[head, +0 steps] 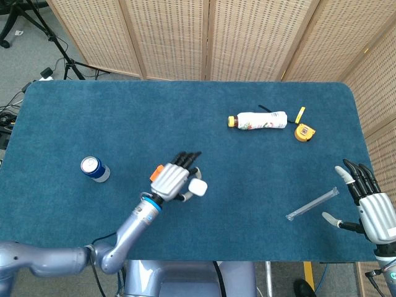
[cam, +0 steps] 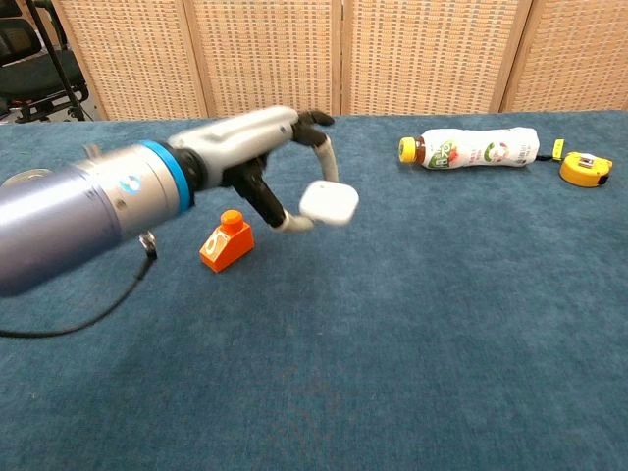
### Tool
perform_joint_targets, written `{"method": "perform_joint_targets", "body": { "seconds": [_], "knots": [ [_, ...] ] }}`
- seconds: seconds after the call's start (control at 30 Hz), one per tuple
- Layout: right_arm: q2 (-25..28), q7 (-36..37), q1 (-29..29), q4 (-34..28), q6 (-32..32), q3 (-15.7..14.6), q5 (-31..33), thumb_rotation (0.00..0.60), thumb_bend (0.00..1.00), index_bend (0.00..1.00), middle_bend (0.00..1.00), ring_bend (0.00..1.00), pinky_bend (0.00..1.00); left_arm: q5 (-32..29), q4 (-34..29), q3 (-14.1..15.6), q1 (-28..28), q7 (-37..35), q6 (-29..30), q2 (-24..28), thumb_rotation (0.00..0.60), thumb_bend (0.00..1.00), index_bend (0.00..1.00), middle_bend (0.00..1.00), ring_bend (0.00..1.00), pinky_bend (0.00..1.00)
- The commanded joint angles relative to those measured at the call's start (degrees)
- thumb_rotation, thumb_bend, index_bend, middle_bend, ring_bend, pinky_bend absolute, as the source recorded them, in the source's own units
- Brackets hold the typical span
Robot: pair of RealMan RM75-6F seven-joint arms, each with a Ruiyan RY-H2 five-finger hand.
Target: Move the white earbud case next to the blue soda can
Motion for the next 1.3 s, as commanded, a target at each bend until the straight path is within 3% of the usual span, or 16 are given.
{"method": "perform_joint_targets", "body": {
  "seconds": [0.03,0.1,0.23,0.37,0.5,0.93,1.3],
  "knots": [
    [0.0,-0.1,0.0,0.0,0.0,0.0,0.0,0.600,0.00,0.00,0.00,0.00,0.00,1.0,-7.1,-4.2,2.9,-0.9,4.0,11.0,0.600,0.33,0.61,0.00,0.00,0.00],
    [-0.1,-0.5,0.0,-0.2,-0.1,-0.1,-0.4,0.600,0.00,0.00,0.00,0.00,0.00,-1.0,-8.3,-6.2,4.9,-1.5,5.2,17.1,0.600,0.33,0.61,0.00,0.00,0.00],
    [-0.3,-1.6,-0.1,-0.5,-0.1,-0.2,-0.7,0.600,0.00,0.00,0.00,0.00,0.00,-5.7,-6.0,-7.1,7.6,-6.4,-0.4,27.9,0.600,0.33,0.61,0.00,0.00,0.00],
    [-0.7,-3.0,0.0,-0.7,-0.5,-0.3,-0.9,0.600,0.00,0.00,0.00,0.00,0.00,-8.8,0.7,-6.6,8.0,-10.0,-4.7,31.1,0.600,0.34,0.61,0.00,0.00,0.00],
    [-1.3,-4.9,0.2,-1.0,-1.4,-0.6,-1.3,0.600,0.00,0.00,0.00,0.00,0.00,-10.9,9.2,-5.0,6.9,-13.3,-10.1,29.6,0.600,0.35,0.61,0.00,0.00,0.00],
    [-2.7,-8.7,0.5,-1.2,-3.5,-0.8,-0.7,0.600,0.00,0.00,0.00,0.00,0.00,-4.7,31.7,0.1,4.1,-24.5,-20.4,18.8,0.600,0.36,0.61,0.00,0.00,0.00],
    [-3.1,-10.1,0.7,-1.5,-4.1,-1.2,-1.1,0.600,0.00,0.00,0.00,0.00,0.00,3.9,39.0,2.0,5.5,-39.8,-24.4,16.4,0.600,0.36,0.61,0.00,0.00,0.00]
  ]
}}
